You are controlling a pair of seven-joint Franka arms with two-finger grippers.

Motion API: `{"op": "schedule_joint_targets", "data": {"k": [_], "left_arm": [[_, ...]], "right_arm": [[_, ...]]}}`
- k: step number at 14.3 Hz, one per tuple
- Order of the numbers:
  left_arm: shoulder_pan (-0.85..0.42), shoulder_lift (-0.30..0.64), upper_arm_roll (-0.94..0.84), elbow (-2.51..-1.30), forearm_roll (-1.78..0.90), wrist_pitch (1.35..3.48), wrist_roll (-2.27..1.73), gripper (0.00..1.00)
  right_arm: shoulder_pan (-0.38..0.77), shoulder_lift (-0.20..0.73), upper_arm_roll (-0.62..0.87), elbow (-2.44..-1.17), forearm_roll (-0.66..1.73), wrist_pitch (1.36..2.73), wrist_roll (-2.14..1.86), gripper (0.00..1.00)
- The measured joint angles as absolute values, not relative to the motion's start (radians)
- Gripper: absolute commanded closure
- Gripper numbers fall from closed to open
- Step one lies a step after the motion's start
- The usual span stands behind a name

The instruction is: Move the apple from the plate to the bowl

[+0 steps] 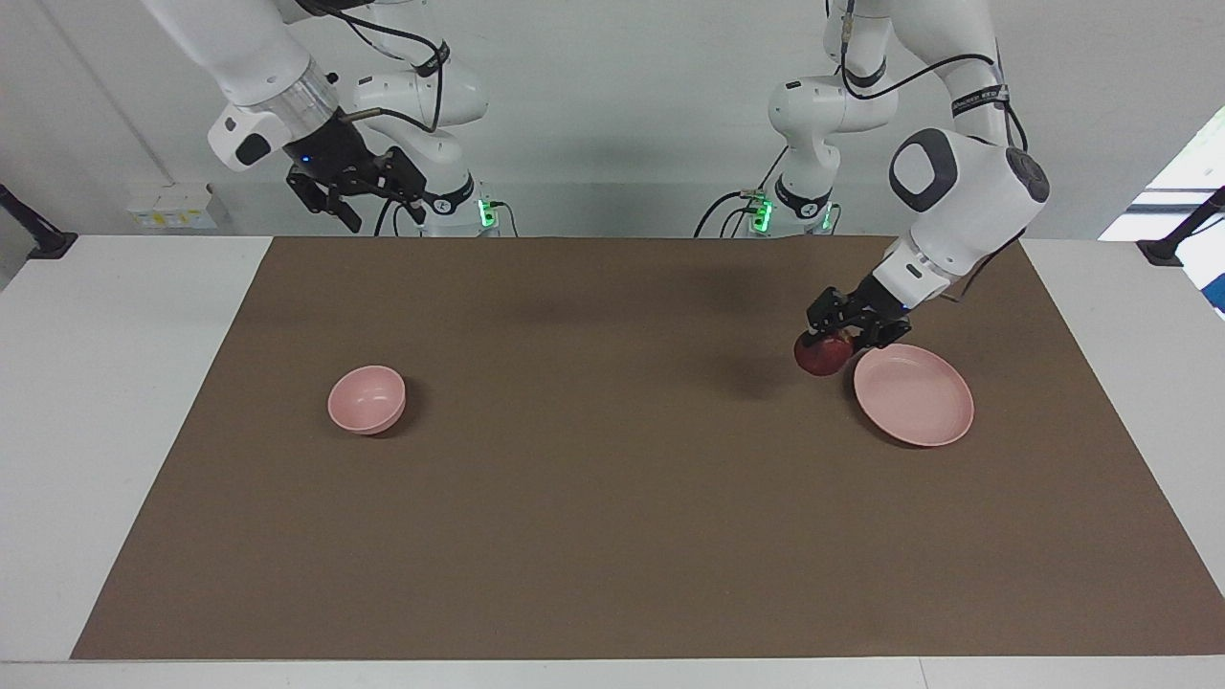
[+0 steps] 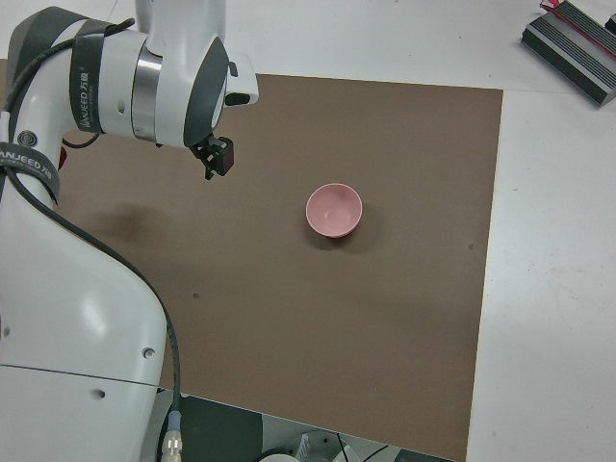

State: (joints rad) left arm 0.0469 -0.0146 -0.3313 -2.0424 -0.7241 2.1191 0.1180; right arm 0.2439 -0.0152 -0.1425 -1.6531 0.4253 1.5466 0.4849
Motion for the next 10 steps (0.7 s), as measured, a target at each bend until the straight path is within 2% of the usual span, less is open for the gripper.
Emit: {"op": "schedule_joint_targets", "data": {"k": [4, 10], "left_arm": [[0.045, -0.009, -0.439, -2.012, -0.839, 2.178, 0.082, 1.0], [0.043, -0.005, -0.624, -2.01, -1.051, 2.429, -0.009, 1.0]], "right_arm": [[0.258, 0.025, -0.142, -1.653, 0.563, 1.572, 0.688, 0.0], [0.241, 0.119, -0.15, -1.654, 0.829, 1.59, 0.95, 0.0]]}}
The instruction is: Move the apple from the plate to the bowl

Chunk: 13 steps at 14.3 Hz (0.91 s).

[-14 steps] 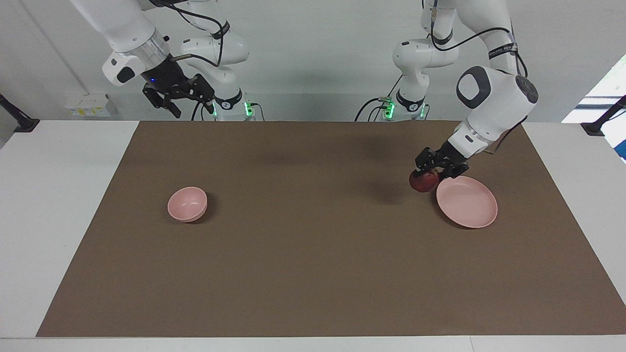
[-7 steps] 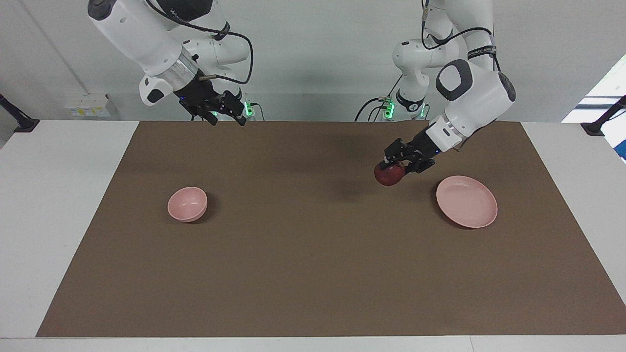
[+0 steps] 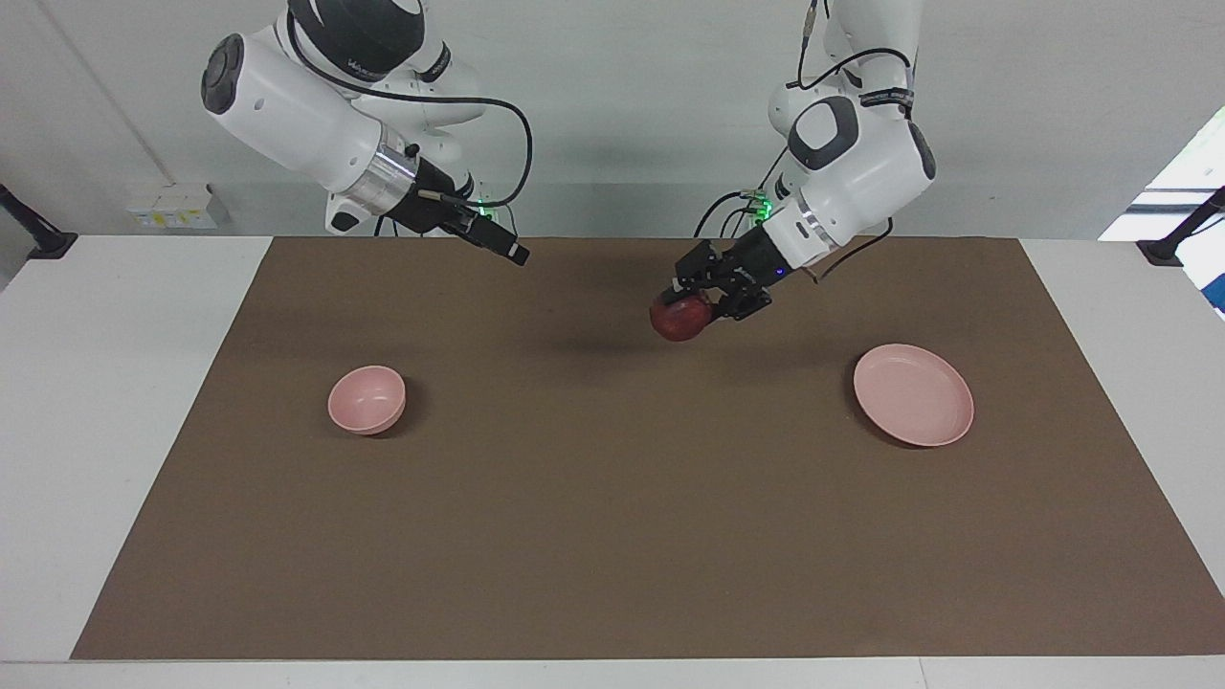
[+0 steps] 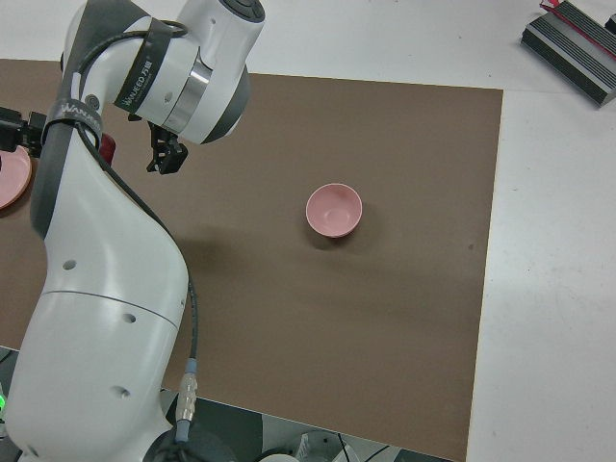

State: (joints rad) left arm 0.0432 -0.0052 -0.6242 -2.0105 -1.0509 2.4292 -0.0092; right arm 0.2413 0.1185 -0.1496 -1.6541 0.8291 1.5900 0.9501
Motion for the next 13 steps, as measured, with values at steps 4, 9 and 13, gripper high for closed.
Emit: {"op": "schedule_joint_targets", "data": {"k": [4, 9, 13], "left_arm": [[0.043, -0.004, -0.737, -2.011, -1.169, 2.659, -0.04, 1.0], [0.043, -0.004, -0.789, -2.01, -1.227, 2.736, -0.043, 1.0], [0.043, -0.005, -0.823, -2.009, -1.249, 2.791, -0.044, 1.0]], "right_arm": [[0.244, 0.173, -0.149, -1.654, 0.912, 1.593, 0.997, 0.0], [0.248, 0.18, -0.147, -1.653, 0.929, 1.593, 1.054, 0.0], [0.257, 0.18, -0.147, -1.653, 0.941, 1.611, 1.068, 0.0]]}}
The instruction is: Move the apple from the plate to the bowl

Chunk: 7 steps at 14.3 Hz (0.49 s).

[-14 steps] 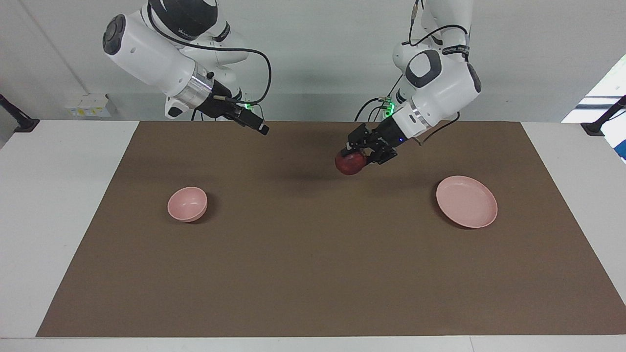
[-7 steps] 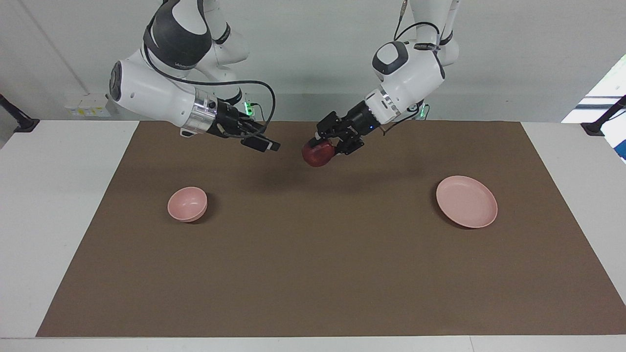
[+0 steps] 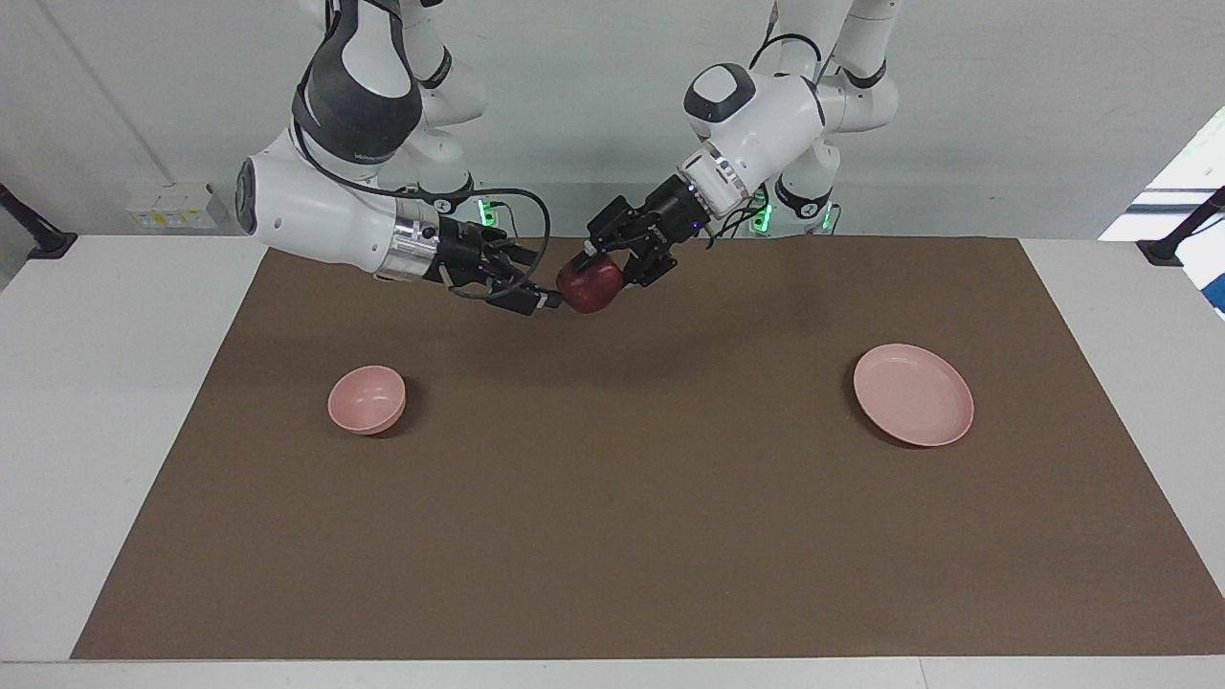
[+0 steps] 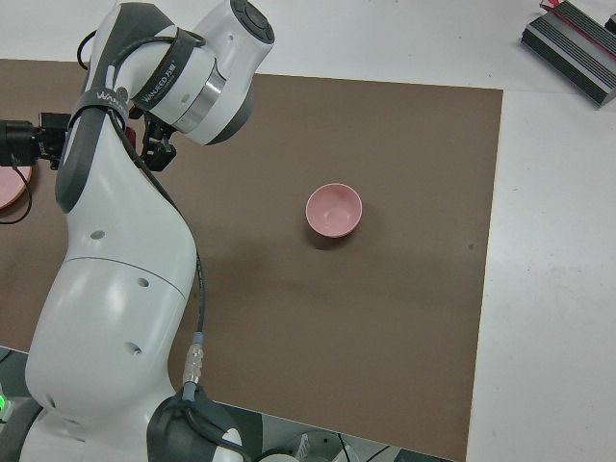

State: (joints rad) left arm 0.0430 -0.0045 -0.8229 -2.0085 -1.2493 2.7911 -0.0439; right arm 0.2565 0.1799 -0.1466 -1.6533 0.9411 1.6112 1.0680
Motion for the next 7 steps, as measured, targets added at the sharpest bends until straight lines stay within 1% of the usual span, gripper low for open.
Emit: {"op": "schedule_joint_targets", "data": {"k": [7], "left_arm": [[0.043, -0.006, -0.848, -2.005, -1.262, 2.845, -0.044, 1.0]], "right_arm": [[0.28, 0.191, -0.145, -1.651, 0.943, 1.635, 1.069, 0.0]]}}
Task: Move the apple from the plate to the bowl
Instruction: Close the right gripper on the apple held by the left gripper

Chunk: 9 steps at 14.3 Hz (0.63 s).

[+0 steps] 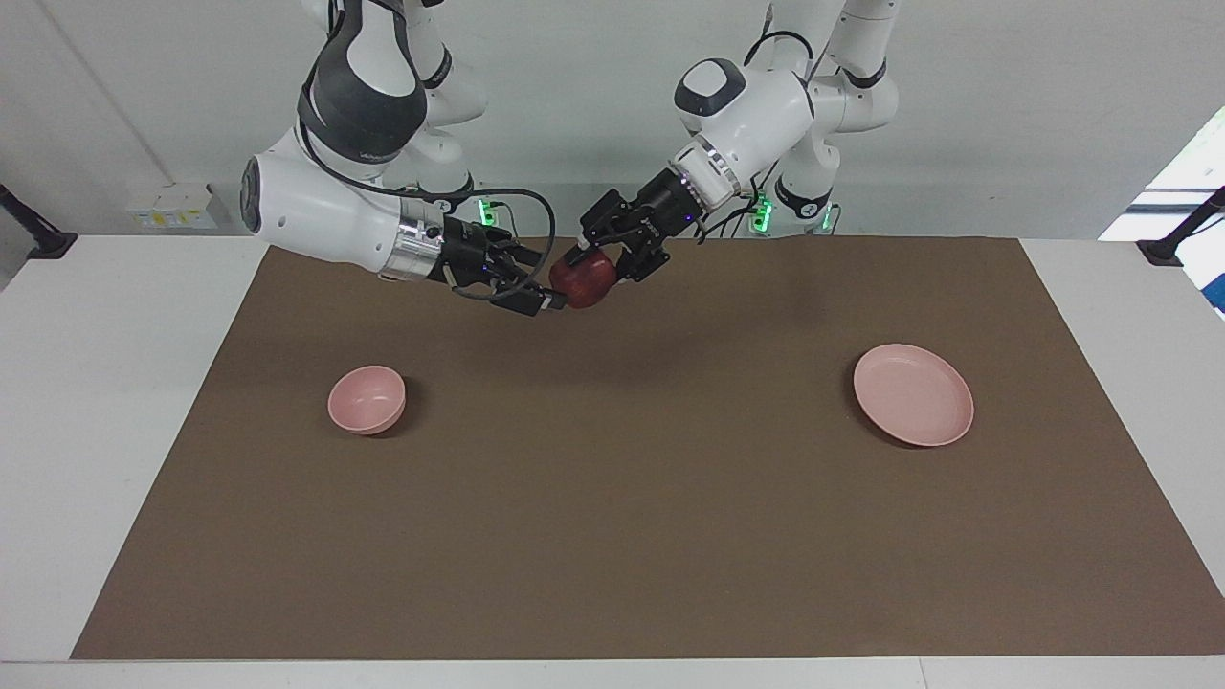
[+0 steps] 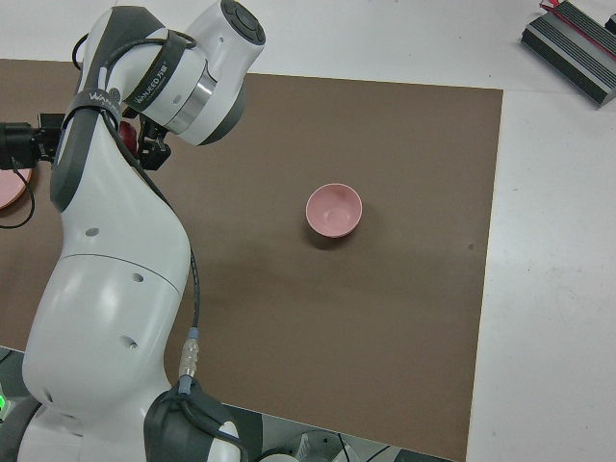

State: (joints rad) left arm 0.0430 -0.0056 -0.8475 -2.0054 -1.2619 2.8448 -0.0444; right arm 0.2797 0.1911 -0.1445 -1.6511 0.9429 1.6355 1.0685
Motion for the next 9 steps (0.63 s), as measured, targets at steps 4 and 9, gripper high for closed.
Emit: {"op": "schedule_joint_targets", "data": {"k": [4, 9], "left_arm": [[0.043, -0.007, -0.848, -2.004, -1.262, 2.853, -0.044, 1.0], [0.043, -0.011, -0.848, -2.004, -1.264, 2.854, -0.045, 1.0]], "right_arm": [[0.32, 0.192, -0.144, -1.651, 0.952, 1.642, 1.07, 0.0], [0.323, 0.192, -0.144, -1.651, 0.952, 1.642, 1.071, 0.14]]}}
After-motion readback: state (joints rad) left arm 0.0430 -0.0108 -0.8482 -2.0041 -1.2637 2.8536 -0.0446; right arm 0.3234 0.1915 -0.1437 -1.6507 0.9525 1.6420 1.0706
